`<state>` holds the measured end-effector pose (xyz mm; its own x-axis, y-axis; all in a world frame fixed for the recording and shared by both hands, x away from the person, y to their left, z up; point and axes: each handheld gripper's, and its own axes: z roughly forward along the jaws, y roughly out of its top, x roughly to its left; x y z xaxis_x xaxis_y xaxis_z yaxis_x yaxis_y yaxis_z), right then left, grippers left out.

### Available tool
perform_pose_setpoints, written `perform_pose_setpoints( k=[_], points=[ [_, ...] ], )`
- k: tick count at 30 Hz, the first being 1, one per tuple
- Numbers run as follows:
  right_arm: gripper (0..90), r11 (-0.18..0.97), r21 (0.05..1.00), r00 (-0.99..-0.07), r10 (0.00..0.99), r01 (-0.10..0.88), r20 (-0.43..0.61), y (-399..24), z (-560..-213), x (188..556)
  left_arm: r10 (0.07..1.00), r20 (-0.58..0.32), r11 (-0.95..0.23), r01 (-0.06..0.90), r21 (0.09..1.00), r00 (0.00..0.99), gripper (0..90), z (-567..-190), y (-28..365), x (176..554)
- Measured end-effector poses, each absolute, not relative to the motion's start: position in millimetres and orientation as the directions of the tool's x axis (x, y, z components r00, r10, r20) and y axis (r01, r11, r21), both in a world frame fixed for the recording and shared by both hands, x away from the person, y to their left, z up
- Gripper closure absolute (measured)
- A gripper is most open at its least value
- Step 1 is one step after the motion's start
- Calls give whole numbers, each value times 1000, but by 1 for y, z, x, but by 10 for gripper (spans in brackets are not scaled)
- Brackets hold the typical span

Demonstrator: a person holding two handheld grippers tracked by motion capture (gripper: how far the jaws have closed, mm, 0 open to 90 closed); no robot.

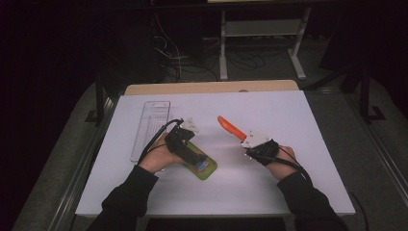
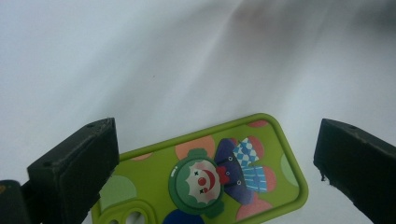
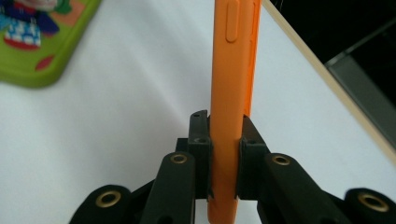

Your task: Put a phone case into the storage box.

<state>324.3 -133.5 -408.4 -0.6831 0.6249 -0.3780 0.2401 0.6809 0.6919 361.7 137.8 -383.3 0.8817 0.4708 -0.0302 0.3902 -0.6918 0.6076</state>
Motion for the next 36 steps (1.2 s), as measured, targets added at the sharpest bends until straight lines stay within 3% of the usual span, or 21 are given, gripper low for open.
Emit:
perform_pose_setpoints(
  k=[20, 36],
  points=[
    [783, 381, 788, -668, 742, 484, 51, -155, -405, 339, 524, -78, -623, 444, 644, 848, 0, -385, 138, 367],
    [783, 325, 806, -661, 742, 495, 107, -158, -405, 341, 545, -126, -539, 462, 704, 829, 0, -374, 144, 371]
  ],
)
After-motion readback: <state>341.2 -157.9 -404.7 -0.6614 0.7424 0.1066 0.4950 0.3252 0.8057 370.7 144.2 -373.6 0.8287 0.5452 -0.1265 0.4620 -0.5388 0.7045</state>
